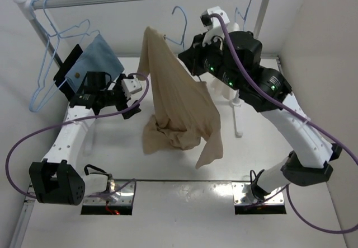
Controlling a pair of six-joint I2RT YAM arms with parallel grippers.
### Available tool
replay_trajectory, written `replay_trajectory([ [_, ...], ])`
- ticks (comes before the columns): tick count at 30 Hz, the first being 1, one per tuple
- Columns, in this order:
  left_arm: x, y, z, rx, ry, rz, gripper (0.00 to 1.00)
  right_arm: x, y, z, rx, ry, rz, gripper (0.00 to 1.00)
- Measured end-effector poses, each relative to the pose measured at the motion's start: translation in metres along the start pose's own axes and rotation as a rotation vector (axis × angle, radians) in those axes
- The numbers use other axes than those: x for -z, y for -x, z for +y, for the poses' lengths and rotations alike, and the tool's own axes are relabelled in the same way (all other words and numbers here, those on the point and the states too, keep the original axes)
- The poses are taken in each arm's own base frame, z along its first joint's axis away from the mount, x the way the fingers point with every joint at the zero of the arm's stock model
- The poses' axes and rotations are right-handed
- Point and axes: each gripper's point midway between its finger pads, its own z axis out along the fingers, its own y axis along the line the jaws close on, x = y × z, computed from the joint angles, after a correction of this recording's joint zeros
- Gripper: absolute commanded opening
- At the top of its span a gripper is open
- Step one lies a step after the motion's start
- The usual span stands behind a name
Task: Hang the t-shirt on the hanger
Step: Hang the hanger with tshirt onto the clothesline
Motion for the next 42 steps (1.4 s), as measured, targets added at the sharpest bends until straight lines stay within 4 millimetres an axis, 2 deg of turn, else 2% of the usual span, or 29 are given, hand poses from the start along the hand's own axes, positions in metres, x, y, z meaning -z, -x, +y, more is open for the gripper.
replay_trajectory([
  [4, -0.003, -0.007, -0.007, 0.012, -0.002, 0.004, 1.0, -0.021, 0.016, -0.02, 0.039, -0.13, -0.057, 0.0],
  [8, -0.005, -0.007, -0.011, 0.019, 0.0, -0.007, 1.0, -0.036, 0.016, -0.054, 0.105, -0.32, -0.086, 0.0],
  [13, -0.007, -0.014, -0.018, 0.018, 0.0, -0.01, 1.0, -0.048, 0.009, -0.077, 0.157, -0.435, -0.12, 0.0],
  [16, -0.009, -0.022, -0.023, 0.025, -0.001, 0.001, 1.0, -0.049, 0.01, -0.081, 0.18, -0.459, -0.133, 0.0],
  [27, -0.014, -0.047, -0.038, 0.048, -0.013, 0.038, 1.0, -0.039, 0.036, -0.087, 0.196, -0.505, -0.231, 0.0],
  [30, -0.014, -0.047, -0.037, 0.045, -0.01, 0.036, 1.0, -0.035, 0.047, -0.089, 0.208, -0.526, -0.256, 0.0],
  [35, -0.013, -0.045, -0.036, 0.039, -0.003, 0.03, 1.0, -0.037, 0.081, -0.089, 0.206, -0.562, -0.329, 0.0],
  [42, -0.01, -0.043, -0.037, 0.03, 0.01, 0.022, 1.0, -0.048, 0.073, -0.108, 0.233, -0.614, -0.299, 0.0],
])
